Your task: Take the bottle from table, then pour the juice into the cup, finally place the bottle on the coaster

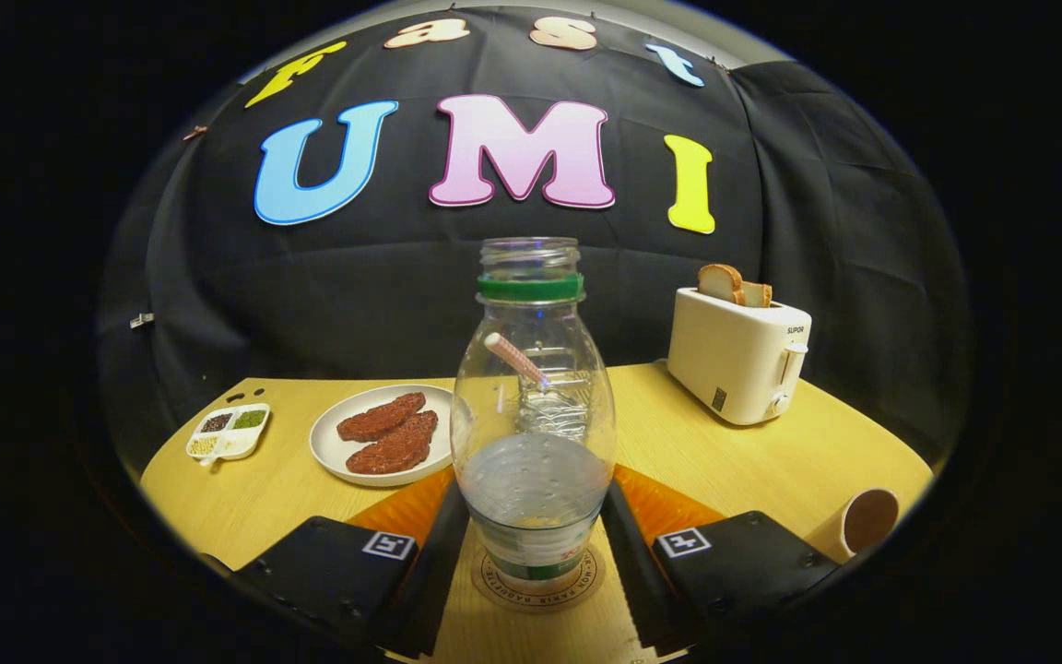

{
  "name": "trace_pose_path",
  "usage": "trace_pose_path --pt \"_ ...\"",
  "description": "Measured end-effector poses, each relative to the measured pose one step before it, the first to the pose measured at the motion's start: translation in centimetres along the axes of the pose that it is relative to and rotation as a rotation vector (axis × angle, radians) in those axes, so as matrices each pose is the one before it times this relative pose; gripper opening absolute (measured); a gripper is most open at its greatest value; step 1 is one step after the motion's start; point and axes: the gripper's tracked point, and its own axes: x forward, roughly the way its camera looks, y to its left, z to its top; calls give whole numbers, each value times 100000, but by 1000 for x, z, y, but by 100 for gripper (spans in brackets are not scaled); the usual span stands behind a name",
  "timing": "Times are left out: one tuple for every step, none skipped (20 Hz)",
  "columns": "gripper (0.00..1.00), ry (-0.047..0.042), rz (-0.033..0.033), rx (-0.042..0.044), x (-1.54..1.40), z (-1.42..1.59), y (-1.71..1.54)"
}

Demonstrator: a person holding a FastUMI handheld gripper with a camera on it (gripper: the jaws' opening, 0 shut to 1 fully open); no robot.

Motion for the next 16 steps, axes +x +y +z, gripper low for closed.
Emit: trace_pose_path --pt "86 -278 293 -122 -355 269 127" --pt "100 -745 497 -600 -228 222 107" --pt "98 -422 131 -498 -162 102 47" --pt "97 60 248 -311 -438 223 -41" --pt "97 148 603 -457 -592 62 100" --pt "97 257 515 -583 -765 112 29" --pt "97 -235 738 -726 -892 214 55" --pt "97 -100 56 -976 -954 275 -67" --pt "97 116 168 -845 -1077 222 -185" --pt "98 -985 847 -823 -1255 659 -109" --pt "98 -1361 284 -1028 -1540 890 -116" --pt "98 -1615 913 -454 -1640 997 -114" --pt "98 -988 1061 -23 -1530 919 -69" --pt "98 -1028 1191 122 -1587 1041 -27" --pt "98 -1453 1755 -958 -1604 1120 164" --pt "98 -924 563 -1132 -1478 1149 -110"
